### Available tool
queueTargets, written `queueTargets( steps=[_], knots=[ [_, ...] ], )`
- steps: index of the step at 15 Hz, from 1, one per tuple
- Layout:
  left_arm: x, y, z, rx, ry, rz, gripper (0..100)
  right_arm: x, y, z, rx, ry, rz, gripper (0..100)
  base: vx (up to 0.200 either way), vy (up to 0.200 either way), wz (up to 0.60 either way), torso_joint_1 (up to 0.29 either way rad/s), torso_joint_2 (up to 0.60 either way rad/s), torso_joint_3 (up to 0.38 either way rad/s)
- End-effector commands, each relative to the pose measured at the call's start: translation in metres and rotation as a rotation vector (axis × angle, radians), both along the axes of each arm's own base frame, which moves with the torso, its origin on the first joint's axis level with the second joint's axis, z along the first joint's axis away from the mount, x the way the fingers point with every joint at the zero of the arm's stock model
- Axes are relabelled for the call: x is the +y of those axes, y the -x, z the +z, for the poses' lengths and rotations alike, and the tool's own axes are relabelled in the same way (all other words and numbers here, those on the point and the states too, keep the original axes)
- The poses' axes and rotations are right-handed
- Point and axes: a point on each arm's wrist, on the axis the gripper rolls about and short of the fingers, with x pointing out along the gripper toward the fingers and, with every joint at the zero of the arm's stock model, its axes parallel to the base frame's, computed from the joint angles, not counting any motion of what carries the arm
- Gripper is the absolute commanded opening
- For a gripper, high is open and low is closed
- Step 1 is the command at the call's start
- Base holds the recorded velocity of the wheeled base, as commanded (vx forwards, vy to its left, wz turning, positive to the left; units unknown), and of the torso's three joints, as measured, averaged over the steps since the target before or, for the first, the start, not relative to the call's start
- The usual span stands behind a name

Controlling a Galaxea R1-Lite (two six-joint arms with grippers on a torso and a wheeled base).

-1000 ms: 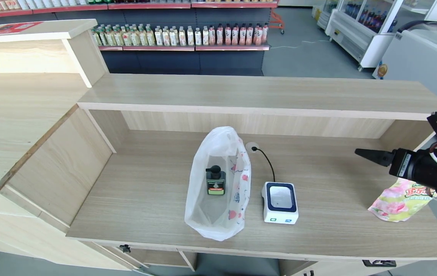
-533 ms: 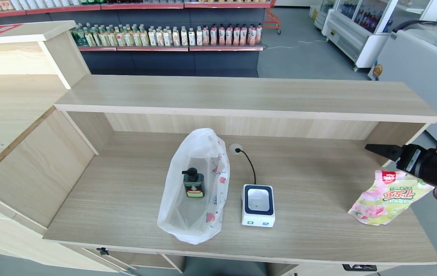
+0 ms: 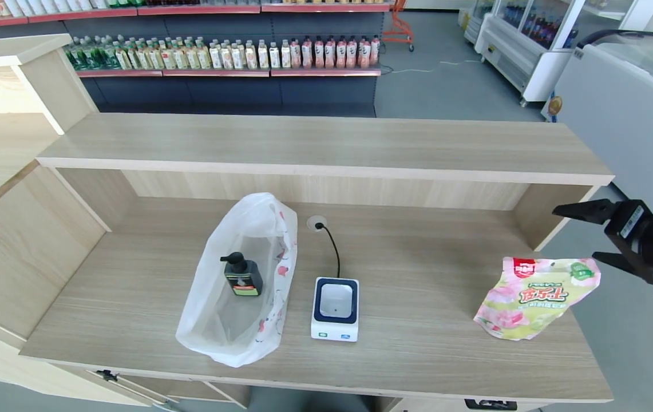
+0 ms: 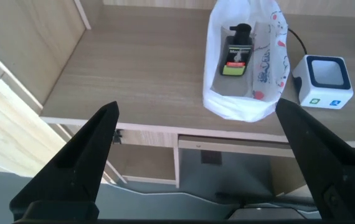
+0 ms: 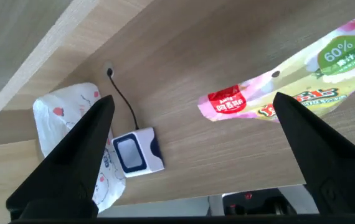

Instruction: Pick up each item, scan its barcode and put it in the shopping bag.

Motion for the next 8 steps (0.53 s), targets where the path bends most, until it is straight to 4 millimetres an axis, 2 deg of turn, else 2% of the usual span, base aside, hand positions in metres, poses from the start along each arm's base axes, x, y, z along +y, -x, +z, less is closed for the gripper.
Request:
queueTargets(
  steps=[1, 2, 7, 8],
  knots=[
    [0.0000, 0.0000, 0.0000, 0.000, 0.002, 0.000, 100, 0.0009, 0.0100, 0.0169, -0.018, -0.034, -0.016, 100, 0.000, -0.200, 0.00, -0.002, 0.00, 0.007],
    [0.0000, 0.0000, 0.0000, 0.000, -0.002, -0.001, 100, 0.0007, 0.0138, 0.0184, -0.015, -0.038, -0.038, 100, 0.000, -0.200, 0.00, 0.002, 0.01, 0.012],
    [0.0000, 0.0000, 0.0000, 0.000, -0.002, -0.001, 100, 0.0005, 0.0177, 0.0155, 0.068, -0.097, -0.132, 100, 0.000, 0.000, 0.00, 0.000, 0.00, 0.000],
    [0.0000, 0.0000, 0.0000, 0.000, -0.002, -0.001, 100, 0.0005, 0.0179, 0.0147, 0.138, -0.147, -0.160, 100, 0.000, 0.000, 0.00, 0.000, 0.00, 0.000]
  ],
)
